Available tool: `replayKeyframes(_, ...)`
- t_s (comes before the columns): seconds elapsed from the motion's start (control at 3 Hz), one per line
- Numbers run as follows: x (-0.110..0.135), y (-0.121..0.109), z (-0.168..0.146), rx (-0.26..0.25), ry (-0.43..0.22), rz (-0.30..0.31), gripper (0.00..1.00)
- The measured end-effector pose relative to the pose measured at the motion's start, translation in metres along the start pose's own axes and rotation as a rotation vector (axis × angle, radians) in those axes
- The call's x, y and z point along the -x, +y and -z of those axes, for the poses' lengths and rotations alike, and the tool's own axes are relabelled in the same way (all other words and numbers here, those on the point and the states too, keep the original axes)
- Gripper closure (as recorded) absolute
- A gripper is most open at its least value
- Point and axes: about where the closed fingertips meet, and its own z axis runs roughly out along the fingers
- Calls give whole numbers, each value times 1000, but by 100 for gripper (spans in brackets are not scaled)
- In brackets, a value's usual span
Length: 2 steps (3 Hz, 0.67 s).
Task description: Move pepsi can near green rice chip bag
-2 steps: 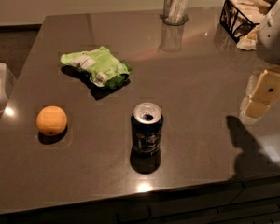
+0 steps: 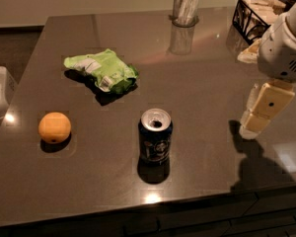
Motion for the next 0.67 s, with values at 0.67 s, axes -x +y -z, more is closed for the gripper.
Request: replayKeyframes(0.67,44,21,-27,109,-225,34,0)
